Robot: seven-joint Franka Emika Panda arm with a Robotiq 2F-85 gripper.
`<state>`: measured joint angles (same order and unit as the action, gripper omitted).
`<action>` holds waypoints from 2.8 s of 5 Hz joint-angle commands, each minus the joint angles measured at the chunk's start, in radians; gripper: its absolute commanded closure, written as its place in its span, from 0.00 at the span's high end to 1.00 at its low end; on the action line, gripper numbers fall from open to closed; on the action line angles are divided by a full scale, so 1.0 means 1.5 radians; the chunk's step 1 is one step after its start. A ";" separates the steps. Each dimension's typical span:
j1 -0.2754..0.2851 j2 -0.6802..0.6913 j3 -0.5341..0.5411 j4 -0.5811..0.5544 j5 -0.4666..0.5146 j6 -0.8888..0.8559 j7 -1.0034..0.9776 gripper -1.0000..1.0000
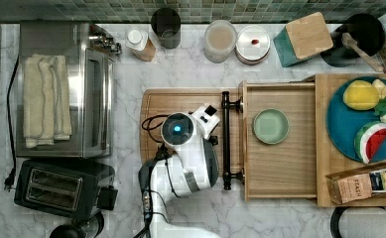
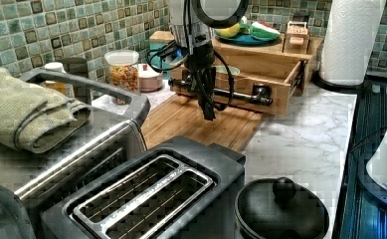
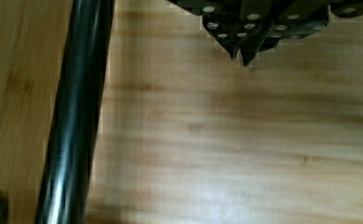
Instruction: Close the drawer.
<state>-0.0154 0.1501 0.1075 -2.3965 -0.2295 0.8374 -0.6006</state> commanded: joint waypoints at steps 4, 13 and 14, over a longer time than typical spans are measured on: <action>-0.156 -0.007 -0.153 0.088 0.088 0.043 -0.324 0.00; -0.255 -0.022 -0.267 0.083 0.080 0.197 -0.468 0.00; -0.255 -0.022 -0.267 0.083 0.080 0.197 -0.468 0.00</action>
<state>-0.2893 0.1763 -0.1918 -2.3730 -0.0823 1.0723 -1.3340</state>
